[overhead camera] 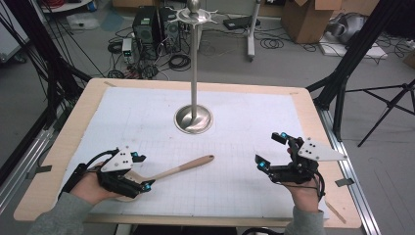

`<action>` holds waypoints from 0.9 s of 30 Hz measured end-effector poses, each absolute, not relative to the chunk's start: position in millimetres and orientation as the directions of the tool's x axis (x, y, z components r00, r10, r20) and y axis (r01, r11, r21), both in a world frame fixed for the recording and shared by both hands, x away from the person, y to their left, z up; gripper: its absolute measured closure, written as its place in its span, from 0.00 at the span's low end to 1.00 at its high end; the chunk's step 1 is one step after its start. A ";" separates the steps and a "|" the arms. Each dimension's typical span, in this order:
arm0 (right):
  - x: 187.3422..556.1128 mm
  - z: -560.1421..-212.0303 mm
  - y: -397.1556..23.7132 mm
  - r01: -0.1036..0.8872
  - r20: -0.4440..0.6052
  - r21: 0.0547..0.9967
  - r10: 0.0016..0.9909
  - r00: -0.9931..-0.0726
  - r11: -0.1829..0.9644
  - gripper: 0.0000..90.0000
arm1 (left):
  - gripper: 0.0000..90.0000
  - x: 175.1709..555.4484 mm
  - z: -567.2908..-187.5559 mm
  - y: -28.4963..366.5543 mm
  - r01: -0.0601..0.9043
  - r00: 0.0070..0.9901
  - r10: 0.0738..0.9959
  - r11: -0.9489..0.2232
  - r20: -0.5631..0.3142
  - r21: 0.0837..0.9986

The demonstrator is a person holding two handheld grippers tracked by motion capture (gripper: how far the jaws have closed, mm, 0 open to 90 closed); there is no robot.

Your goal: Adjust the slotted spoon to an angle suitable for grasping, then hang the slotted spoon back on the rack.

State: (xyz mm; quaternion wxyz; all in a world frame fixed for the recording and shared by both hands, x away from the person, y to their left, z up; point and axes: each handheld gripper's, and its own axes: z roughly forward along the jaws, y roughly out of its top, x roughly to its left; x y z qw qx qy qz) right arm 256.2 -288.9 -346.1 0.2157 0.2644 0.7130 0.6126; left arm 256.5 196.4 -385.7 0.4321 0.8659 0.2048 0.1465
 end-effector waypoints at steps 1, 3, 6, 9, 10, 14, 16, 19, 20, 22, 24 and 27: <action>255.2 -346.6 -289.4 0.114 0.018 0.987 0.641 -0.768 0.109 0.09 | 0.21 256.7 -386.5 196.4 0.228 0.872 0.482 -0.546 0.080 0.806; 254.7 -347.1 -289.9 0.111 0.013 0.987 0.637 -0.771 0.114 0.09 | 0.21 257.5 -387.2 196.1 0.233 0.870 0.487 -0.551 0.082 0.801; 253.5 -347.4 -290.3 0.116 0.020 0.987 0.639 -0.769 0.110 0.09 | 0.22 260.7 -389.9 192.9 0.239 0.871 0.485 -0.563 0.082 0.791; 251.9 -348.4 -292.2 0.108 0.012 0.988 0.637 -0.771 0.113 0.09 | 0.22 266.3 -393.8 185.6 0.249 0.871 0.483 -0.586 0.085 0.771; 251.9 -348.4 -292.2 0.108 0.012 0.988 0.637 -0.771 0.113 0.09 | 0.23 266.3 -393.8 185.6 0.249 0.871 0.483 -0.586 0.085 0.771; 247.3 -348.7 -293.8 0.117 0.018 0.987 0.636 -0.772 0.114 0.09 | 0.26 273.2 -396.1 180.6 0.283 0.866 0.492 -0.623 0.085 0.729; 246.4 -348.7 -294.2 0.116 0.015 0.986 0.635 -0.772 0.118 0.09 | 0.26 274.3 -395.8 180.9 0.281 0.867 0.491 -0.625 0.088 0.728; 241.7 -348.3 -297.6 0.116 0.016 0.986 0.638 -0.770 0.116 0.09 | 0.26 275.9 -394.5 182.3 0.270 0.866 0.490 -0.625 0.099 0.733; 241.7 -348.3 -297.6 0.116 0.016 0.986 0.638 -0.770 0.116 0.09 | 0.26 275.9 -394.5 182.3 0.270 0.866 0.490 -0.625 0.099 0.733; 240.6 -348.0 -299.6 0.112 0.012 0.987 0.643 -0.765 0.115 0.09 | 0.27 277.2 -393.0 182.6 0.265 0.873 0.476 -0.647 0.107 0.715; 239.0 -347.7 -301.7 0.115 0.014 0.987 0.647 -0.762 0.114 0.09 | 0.27 277.9 -391.2 181.2 0.259 0.876 0.470 -0.651 0.111 0.713; 237.9 -347.6 -303.6 0.118 0.017 0.987 0.649 -0.761 0.113 0.09 | 0.27 278.5 -387.0 177.6 0.256 0.880 0.462 -0.659 0.112 0.708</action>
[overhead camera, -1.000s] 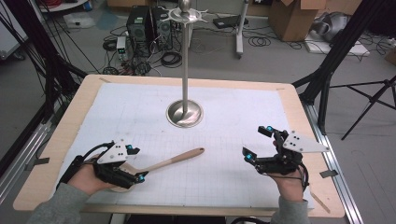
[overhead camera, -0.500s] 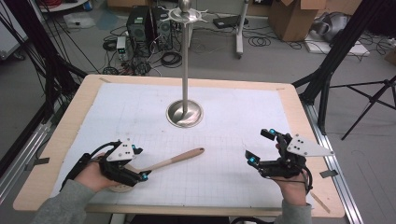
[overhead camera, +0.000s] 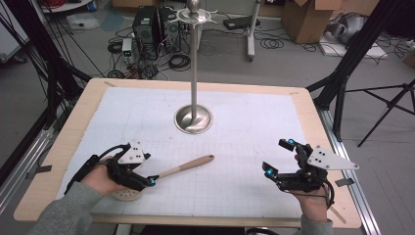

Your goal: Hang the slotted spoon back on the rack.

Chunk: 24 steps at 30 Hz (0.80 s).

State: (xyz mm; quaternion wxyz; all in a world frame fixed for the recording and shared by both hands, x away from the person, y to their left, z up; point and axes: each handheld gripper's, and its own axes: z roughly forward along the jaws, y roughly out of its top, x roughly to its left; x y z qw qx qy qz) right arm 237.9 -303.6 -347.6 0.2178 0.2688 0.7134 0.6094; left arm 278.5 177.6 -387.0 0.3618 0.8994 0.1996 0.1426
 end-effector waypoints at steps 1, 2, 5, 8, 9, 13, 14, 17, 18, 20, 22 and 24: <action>237.5 -347.7 -304.1 0.118 0.016 0.987 0.649 -0.761 0.113 0.09 | 0.27 278.6 -386.4 175.6 0.252 0.879 0.462 -0.659 0.117 0.709; 236.9 -347.7 -304.7 0.117 0.014 0.987 0.651 -0.759 0.114 0.09 | 0.27 278.5 -385.6 173.7 0.249 0.881 0.459 -0.662 0.120 0.707; 235.7 -347.1 -305.8 0.113 0.013 0.987 0.651 -0.759 0.112 0.09 | 0.26 278.8 -386.6 167.4 0.249 0.884 0.452 -0.673 0.121 0.697; 234.2 -346.3 -305.7 0.111 0.013 0.988 0.646 -0.764 0.112 0.09 | 0.26 282.8 -392.5 162.1 0.275 0.883 0.458 -0.680 0.101 0.680; 234.2 -346.3 -305.7 0.111 0.013 0.988 0.646 -0.764 0.112 0.09 | 0.26 282.8 -392.5 162.1 0.275 0.883 0.458 -0.680 0.101 0.680; 234.1 -346.5 -305.8 0.111 0.012 0.987 0.643 -0.765 0.113 0.09 | 0.24 287.6 -399.1 157.9 0.298 0.880 0.467 -0.687 0.088 0.663; 234.3 -346.7 -305.9 0.112 0.015 0.987 0.643 -0.766 0.111 0.09 | 0.24 288.3 -400.2 156.5 0.303 0.881 0.466 -0.690 0.082 0.658; 234.3 -346.8 -306.1 0.113 0.015 0.987 0.641 -0.767 0.113 0.09 | 0.28 289.8 -402.3 153.9 0.302 0.886 0.457 -0.698 0.078 0.649; 234.1 -346.7 -306.1 0.112 0.013 0.987 0.642 -0.767 0.114 0.09 | 0.28 290.1 -403.0 152.9 0.304 0.886 0.458 -0.700 0.079 0.646; 233.7 -346.3 -306.0 0.110 0.014 0.988 0.641 -0.768 0.111 0.09 | 0.28 290.7 -404.9 151.2 0.305 0.888 0.453 -0.707 0.078 0.639; 232.7 -345.2 -306.4 0.104 0.009 0.988 0.639 -0.769 0.112 0.09 | 0.30 290.8 -406.9 149.4 0.299 0.892 0.444 -0.720 0.084 0.626; 232.1 -344.8 -306.6 0.107 0.011 0.988 0.639 -0.769 0.111 0.09 | 0.31 290.3 -409.5 147.3 0.295 0.899 0.430 -0.731 0.080 0.616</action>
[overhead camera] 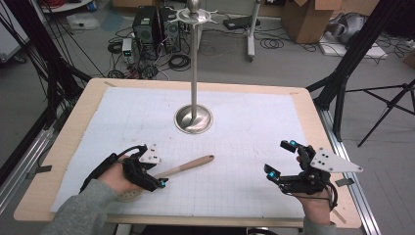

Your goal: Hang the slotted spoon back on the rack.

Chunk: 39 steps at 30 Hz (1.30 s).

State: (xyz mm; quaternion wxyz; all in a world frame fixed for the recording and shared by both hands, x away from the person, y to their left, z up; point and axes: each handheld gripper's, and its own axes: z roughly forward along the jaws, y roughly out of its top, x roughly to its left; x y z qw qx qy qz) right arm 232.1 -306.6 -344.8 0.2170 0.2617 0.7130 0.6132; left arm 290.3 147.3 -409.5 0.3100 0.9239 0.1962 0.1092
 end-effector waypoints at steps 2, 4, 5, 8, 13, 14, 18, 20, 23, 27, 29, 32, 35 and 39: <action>231.5 -344.4 -307.3 0.107 0.013 0.988 0.639 -0.769 0.108 0.09 | 0.34 291.1 -413.2 144.7 0.295 0.903 0.422 -0.745 0.081 0.598; 232.1 -344.6 -307.7 0.102 0.010 0.989 0.638 -0.770 0.108 0.09 | 0.34 292.9 -416.6 143.3 0.299 0.902 0.424 -0.754 0.085 0.584; 231.8 -344.5 -307.7 0.103 0.011 0.989 0.638 -0.770 0.107 0.09 | 0.35 292.9 -416.6 143.3 0.299 0.902 0.424 -0.754 0.085 0.584; 231.0 -343.7 -307.4 0.104 0.013 0.989 0.635 -0.772 0.107 0.09 | 0.39 295.6 -420.7 141.6 0.313 0.902 0.425 -0.763 0.073 0.566; 230.1 -342.4 -307.5 0.095 0.008 0.990 0.631 -0.775 0.104 0.09 | 0.49 296.2 -420.5 141.5 0.319 0.907 0.418 -0.769 0.057 0.554; 229.9 -342.3 -307.5 0.094 0.007 0.990 0.630 -0.776 0.105 0.09 | 0.50 296.1 -420.0 141.7 0.318 0.908 0.415 -0.773 0.059 0.549; 229.2 -341.6 -306.9 0.092 0.005 0.990 0.628 -0.778 0.106 0.09 | 0.55 295.7 -419.6 142.8 0.323 0.909 0.414 -0.774 0.049 0.544; 228.2 -340.9 -306.4 0.096 0.009 0.990 0.628 -0.778 0.105 0.09 | 0.58 296.3 -419.6 143.9 0.330 0.909 0.415 -0.773 0.038 0.542; 228.2 -340.7 -306.2 0.087 0.001 0.990 0.625 -0.780 0.108 0.09 | 0.61 297.3 -420.0 144.8 0.330 0.913 0.407 -0.773 0.024 0.542; 228.5 -341.4 -305.6 0.094 0.004 0.989 0.624 -0.782 0.112 0.09 | 0.64 297.9 -420.2 145.1 0.334 0.915 0.404 -0.771 0.010 0.543; 228.9 -341.8 -304.8 0.094 0.003 0.989 0.621 -0.784 0.115 0.09 | 0.65 298.5 -420.5 145.6 0.335 0.915 0.403 -0.767 0.005 0.547; 228.9 -341.8 -303.8 0.095 0.002 0.988 0.618 -0.786 0.118 0.09 | 0.68 300.2 -420.5 147.3 0.342 0.913 0.407 -0.761 -0.005 0.552; 228.7 -341.4 -303.9 0.092 -0.002 0.989 0.616 -0.788 0.120 0.09 | 0.75 302.1 -419.2 148.1 0.343 0.913 0.408 -0.766 0.000 0.543; 228.6 -341.0 -304.6 0.087 -0.003 0.989 0.618 -0.786 0.117 0.09 | 0.84 300.4 -420.8 147.1 0.329 0.913 0.407 -0.762 0.017 0.558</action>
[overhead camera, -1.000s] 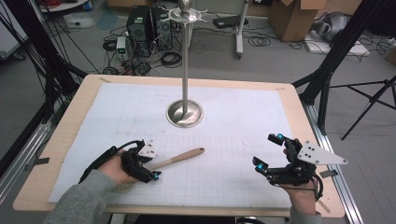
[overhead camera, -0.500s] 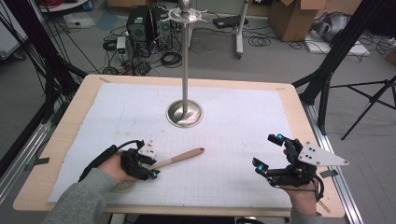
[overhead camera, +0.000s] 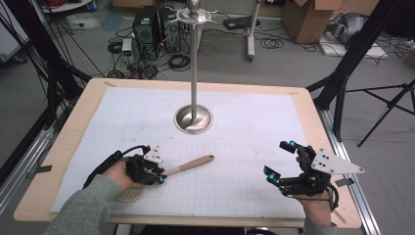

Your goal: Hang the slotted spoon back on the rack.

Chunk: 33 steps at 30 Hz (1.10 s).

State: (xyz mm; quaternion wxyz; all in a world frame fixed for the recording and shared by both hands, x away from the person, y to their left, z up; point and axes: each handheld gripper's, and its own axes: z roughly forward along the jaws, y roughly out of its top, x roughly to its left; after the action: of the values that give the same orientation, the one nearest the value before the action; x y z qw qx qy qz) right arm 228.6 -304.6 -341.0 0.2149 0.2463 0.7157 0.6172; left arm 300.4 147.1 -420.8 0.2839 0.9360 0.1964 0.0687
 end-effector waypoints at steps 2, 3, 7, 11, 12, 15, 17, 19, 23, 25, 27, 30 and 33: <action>228.2 -340.7 -304.9 0.088 -0.003 0.989 0.620 -0.785 0.116 0.09 | 0.86 298.0 -421.0 145.9 0.314 0.916 0.401 -0.767 0.036 0.560; 228.1 -340.5 -304.8 0.086 -0.004 0.990 0.617 -0.787 0.115 0.09 | 0.86 296.9 -421.1 145.4 0.312 0.914 0.404 -0.767 0.044 0.561; 228.2 -340.6 -304.5 0.087 -0.002 0.990 0.617 -0.787 0.115 0.09 | 0.86 295.4 -421.0 145.1 0.314 0.910 0.411 -0.765 0.051 0.562; 228.7 -340.5 -303.6 0.087 -0.003 0.989 0.614 -0.790 0.117 0.09 | 0.86 294.9 -420.1 145.1 0.333 0.903 0.428 -0.759 0.043 0.559; 228.9 -340.6 -303.6 0.088 -0.002 0.989 0.613 -0.790 0.116 0.09 | 0.86 294.8 -420.7 145.7 0.338 0.900 0.434 -0.752 0.038 0.566; 229.4 -341.1 -304.3 0.091 0.001 0.989 0.615 -0.789 0.114 0.09 | 0.86 294.4 -420.3 148.4 0.348 0.894 0.447 -0.738 0.032 0.578; 229.3 -340.9 -305.4 0.087 0.000 0.990 0.615 -0.789 0.113 0.09 | 0.87 293.8 -419.2 150.6 0.361 0.883 0.467 -0.723 0.032 0.589; 228.9 -340.7 -305.5 0.089 0.002 0.990 0.615 -0.788 0.112 0.09 | 0.87 294.5 -415.8 155.1 0.372 0.877 0.480 -0.707 0.022 0.601; 228.7 -340.3 -305.9 0.087 0.002 0.990 0.615 -0.788 0.108 0.09 | 0.87 295.0 -405.5 163.7 0.386 0.866 0.499 -0.669 -0.001 0.635; 228.5 -340.4 -306.0 0.089 0.004 0.990 0.617 -0.787 0.108 0.09 | 0.87 295.1 -399.6 167.6 0.394 0.860 0.510 -0.651 -0.010 0.649; 228.9 -340.4 -305.8 0.084 -0.001 0.991 0.616 -0.788 0.109 0.09 | 0.87 295.7 -393.1 171.8 0.395 0.853 0.522 -0.625 -0.017 0.673; 228.9 -340.5 -305.6 0.085 -0.002 0.990 0.615 -0.788 0.112 0.09 | 0.87 297.6 -382.2 178.6 0.403 0.845 0.534 -0.592 -0.034 0.698; 229.3 -341.0 -305.4 0.088 0.000 0.990 0.615 -0.788 0.113 0.09 | 0.87 300.0 -371.8 185.0 0.410 0.835 0.549 -0.567 -0.043 0.714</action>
State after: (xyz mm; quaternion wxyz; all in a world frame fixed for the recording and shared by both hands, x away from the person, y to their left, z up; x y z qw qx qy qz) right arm 229.3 -305.4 -341.0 0.2131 0.2460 0.7148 0.6190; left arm 300.0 185.0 -371.8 0.3772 0.8804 0.2724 0.0921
